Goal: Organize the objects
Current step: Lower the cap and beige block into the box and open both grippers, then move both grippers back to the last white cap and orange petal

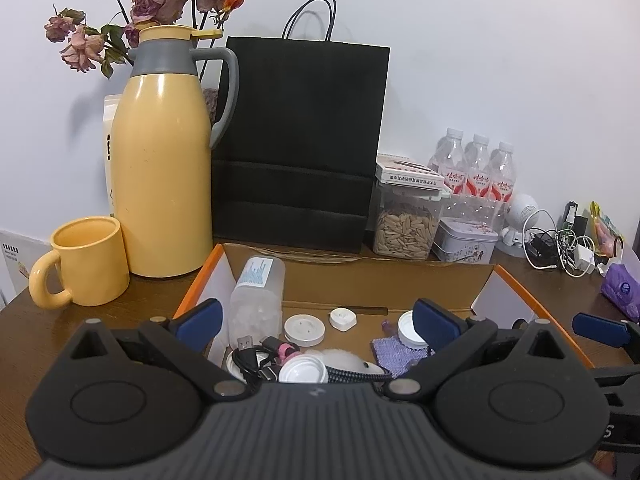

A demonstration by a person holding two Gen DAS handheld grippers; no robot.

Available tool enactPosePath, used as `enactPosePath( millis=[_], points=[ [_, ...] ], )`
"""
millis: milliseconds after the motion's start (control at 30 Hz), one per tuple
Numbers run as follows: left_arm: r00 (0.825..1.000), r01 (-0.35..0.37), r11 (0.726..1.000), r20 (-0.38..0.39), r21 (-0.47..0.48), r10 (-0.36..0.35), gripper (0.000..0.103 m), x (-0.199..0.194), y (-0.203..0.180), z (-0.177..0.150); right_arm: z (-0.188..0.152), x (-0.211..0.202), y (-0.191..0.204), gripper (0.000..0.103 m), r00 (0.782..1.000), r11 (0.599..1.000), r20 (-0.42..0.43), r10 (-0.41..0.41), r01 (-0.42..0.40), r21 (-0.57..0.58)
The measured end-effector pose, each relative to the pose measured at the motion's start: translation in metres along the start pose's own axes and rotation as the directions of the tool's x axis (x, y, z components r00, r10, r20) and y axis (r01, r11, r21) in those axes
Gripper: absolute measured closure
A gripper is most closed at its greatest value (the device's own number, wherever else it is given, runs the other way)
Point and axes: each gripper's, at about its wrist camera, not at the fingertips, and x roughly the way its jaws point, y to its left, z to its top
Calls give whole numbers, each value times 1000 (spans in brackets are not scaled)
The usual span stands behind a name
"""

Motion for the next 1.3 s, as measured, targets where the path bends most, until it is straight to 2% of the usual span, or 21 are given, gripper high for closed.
enactPosePath(
  millis=[300, 500, 733, 1000, 1133, 1200, 1300],
  points=[
    [1000, 22, 1000, 3, 19, -22, 0, -9, -3, 0, -1, -10, 2, 0, 1000, 1000, 11, 11, -10, -13],
    [999, 27, 999, 39, 42, -29, 0, -21, 1, -3, -5, -24, 4, 0, 999, 999, 17, 29, -28, -33],
    [1000, 22, 998, 10, 63, -23, 0, -32, 13, -23, -14, -41, 6, 0, 999, 997, 22, 37, -36, -62],
    [999, 37, 995, -27, 95, -35, 0, -52, 22, -43, -30, -48, 12, 0, 999, 996, -30, 31, -33, -82],
    [999, 24, 988, -35, 152, -19, 0, -61, 22, -58, -40, -52, 16, 0, 998, 994, -48, 34, -39, -97],
    [997, 43, 990, -65, 136, -35, 0, -63, 26, -61, -43, -57, 19, 0, 998, 994, -47, 30, -35, -106],
    [997, 58, 990, -52, 127, -51, 0, -74, 31, -65, -48, -66, 18, 0, 998, 994, -43, 42, -46, -94]
  ],
)
